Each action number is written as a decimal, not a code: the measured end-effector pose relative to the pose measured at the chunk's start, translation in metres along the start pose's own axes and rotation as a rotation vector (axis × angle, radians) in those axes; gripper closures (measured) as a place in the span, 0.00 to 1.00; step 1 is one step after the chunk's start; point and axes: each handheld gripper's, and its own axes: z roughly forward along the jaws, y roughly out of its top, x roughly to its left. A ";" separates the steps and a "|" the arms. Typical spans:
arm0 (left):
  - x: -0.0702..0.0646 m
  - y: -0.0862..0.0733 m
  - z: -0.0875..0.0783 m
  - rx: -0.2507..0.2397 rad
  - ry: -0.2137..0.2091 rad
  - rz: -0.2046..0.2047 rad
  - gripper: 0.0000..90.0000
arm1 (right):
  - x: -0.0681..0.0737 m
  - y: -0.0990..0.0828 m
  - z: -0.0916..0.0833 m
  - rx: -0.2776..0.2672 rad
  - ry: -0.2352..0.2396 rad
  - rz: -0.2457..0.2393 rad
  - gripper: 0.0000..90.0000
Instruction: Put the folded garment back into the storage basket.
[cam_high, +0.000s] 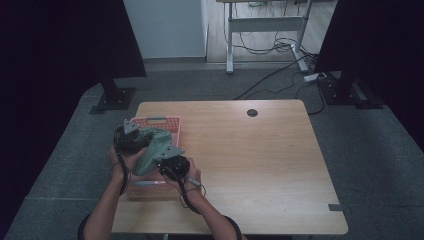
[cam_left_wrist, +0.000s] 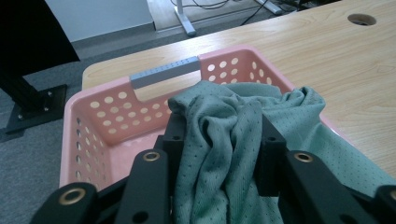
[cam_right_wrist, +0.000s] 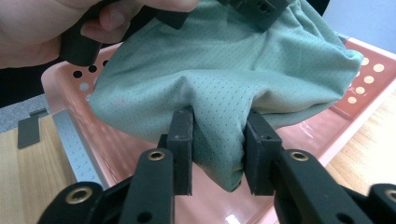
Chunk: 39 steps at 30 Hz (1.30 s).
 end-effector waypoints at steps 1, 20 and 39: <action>0.001 -0.001 0.001 0.008 -0.002 -0.005 0.69 | 0.000 0.000 0.000 -0.003 0.000 0.001 0.70; -0.009 -0.010 0.002 0.039 -0.082 -0.022 0.41 | -0.017 -0.003 -0.012 -0.032 0.026 0.130 0.32; -0.056 -0.009 -0.024 -0.005 -0.181 0.028 0.42 | -0.036 -0.024 -0.059 -0.025 -0.047 0.013 0.35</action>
